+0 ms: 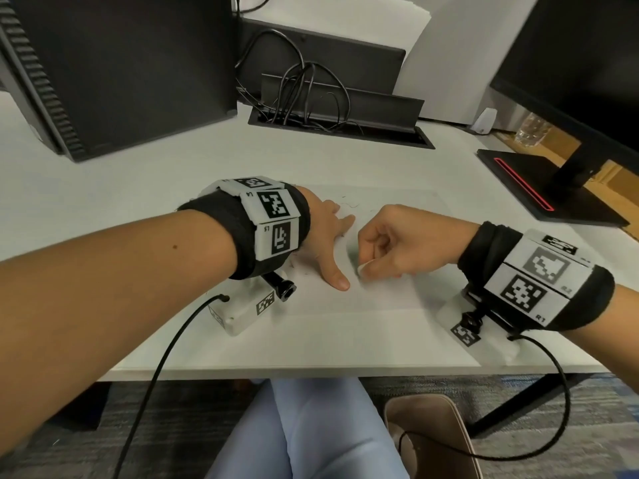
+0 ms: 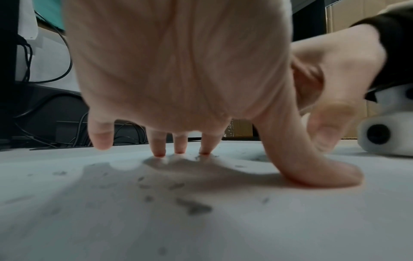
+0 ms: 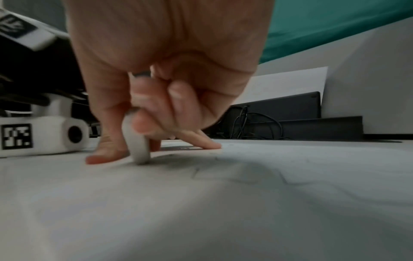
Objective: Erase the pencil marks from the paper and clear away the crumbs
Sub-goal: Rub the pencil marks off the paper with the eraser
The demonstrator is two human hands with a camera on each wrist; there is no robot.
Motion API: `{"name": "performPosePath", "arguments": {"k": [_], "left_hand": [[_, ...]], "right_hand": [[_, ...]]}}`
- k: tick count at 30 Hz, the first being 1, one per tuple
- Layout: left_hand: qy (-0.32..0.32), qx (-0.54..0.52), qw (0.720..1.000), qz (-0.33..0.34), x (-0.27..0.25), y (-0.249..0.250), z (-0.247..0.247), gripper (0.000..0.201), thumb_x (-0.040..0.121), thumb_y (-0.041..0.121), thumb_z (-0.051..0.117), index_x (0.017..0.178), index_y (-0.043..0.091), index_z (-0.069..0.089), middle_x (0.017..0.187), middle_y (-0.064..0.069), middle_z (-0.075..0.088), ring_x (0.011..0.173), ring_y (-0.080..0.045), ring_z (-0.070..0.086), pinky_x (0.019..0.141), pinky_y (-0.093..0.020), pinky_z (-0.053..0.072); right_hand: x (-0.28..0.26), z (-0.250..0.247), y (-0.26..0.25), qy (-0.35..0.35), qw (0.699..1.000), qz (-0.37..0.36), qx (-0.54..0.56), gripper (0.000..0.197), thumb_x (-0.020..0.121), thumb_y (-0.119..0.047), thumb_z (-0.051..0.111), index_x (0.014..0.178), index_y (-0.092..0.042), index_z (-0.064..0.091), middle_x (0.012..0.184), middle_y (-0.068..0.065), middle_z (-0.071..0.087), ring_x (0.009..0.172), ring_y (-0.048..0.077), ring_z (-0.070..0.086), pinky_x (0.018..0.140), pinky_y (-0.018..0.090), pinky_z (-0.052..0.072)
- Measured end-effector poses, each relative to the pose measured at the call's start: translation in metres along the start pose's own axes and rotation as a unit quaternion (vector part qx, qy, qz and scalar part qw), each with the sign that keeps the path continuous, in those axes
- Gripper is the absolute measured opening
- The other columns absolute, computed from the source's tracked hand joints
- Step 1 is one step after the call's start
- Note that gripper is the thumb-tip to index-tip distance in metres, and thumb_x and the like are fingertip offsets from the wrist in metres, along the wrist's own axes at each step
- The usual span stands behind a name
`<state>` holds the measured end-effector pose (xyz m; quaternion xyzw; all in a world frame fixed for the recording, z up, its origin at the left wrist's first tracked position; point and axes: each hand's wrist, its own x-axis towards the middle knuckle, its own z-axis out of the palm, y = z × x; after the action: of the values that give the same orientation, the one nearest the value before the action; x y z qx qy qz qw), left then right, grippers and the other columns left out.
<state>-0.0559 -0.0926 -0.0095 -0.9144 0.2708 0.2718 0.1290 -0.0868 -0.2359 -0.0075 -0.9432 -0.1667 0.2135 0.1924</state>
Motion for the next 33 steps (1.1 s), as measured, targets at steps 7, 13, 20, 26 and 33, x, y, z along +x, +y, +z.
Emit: {"name": "performPosePath", "arguments": {"k": [7, 13, 20, 26, 33], "left_hand": [[0.002, -0.001, 1.000, -0.002, -0.0005, 0.0012, -0.0004, 0.109, 0.076, 0.067, 0.056, 0.148, 0.028, -0.015, 0.158, -0.002, -0.015, 0.146, -0.018, 0.003, 0.114, -0.039, 0.016], [0.001, 0.000, 1.000, -0.006, -0.0017, 0.0012, -0.0003, 0.109, 0.076, 0.067, 0.055, 0.148, 0.026, -0.016, 0.157, -0.001, -0.016, 0.146, -0.018, 0.003, 0.114, -0.038, 0.016], [0.002, 0.004, 1.000, -0.005, -0.0024, 0.0018, -0.0010, 0.108, 0.077, 0.066, 0.055, 0.148, 0.025, -0.015, 0.157, -0.002, -0.016, 0.146, -0.018, 0.002, 0.115, -0.038, 0.015], [-0.002, 0.002, 1.000, -0.006, -0.0004, 0.0007, -0.0002, 0.110, 0.075, 0.068, 0.056, 0.148, 0.027, -0.016, 0.157, 0.000, -0.016, 0.146, -0.018, 0.002, 0.114, -0.039, 0.016], [-0.007, 0.002, 1.000, -0.008, -0.0008, 0.0003, -0.0009, 0.110, 0.076, 0.067, 0.056, 0.148, 0.027, -0.016, 0.157, 0.000, -0.017, 0.146, -0.018, -0.001, 0.115, -0.040, 0.014]], "right_hand": [[0.0011, -0.0013, 0.0007, 0.006, 1.000, 0.001, -0.016, 0.014, 0.077, -0.015, 0.072, 0.066, -0.015, 0.064, 0.055, -0.004, 0.058, 0.043, 0.003, 0.048, 0.047, 0.015, 0.042], [0.0016, -0.0076, 0.0045, 0.045, 0.998, 0.015, -0.052, 0.011, 0.079, -0.015, 0.069, 0.068, -0.015, 0.064, 0.061, 0.003, 0.063, 0.047, 0.006, 0.050, 0.049, 0.014, 0.042], [0.0007, -0.0096, 0.0082, 0.057, 0.996, 0.024, -0.068, 0.018, 0.079, -0.012, 0.067, 0.064, -0.019, 0.062, 0.053, -0.004, 0.058, 0.040, 0.001, 0.048, 0.045, 0.008, 0.038], [-0.0011, -0.0051, 0.0042, 0.029, 0.999, 0.025, -0.034, 0.009, 0.079, -0.013, 0.068, 0.071, -0.010, 0.066, 0.054, 0.002, 0.059, 0.046, 0.011, 0.050, 0.043, 0.016, 0.041], [-0.0025, -0.0035, 0.0064, 0.024, 0.998, 0.022, -0.047, 0.013, 0.080, -0.016, 0.068, 0.067, -0.015, 0.063, 0.055, 0.000, 0.060, 0.046, 0.008, 0.052, 0.047, 0.019, 0.045]]}}
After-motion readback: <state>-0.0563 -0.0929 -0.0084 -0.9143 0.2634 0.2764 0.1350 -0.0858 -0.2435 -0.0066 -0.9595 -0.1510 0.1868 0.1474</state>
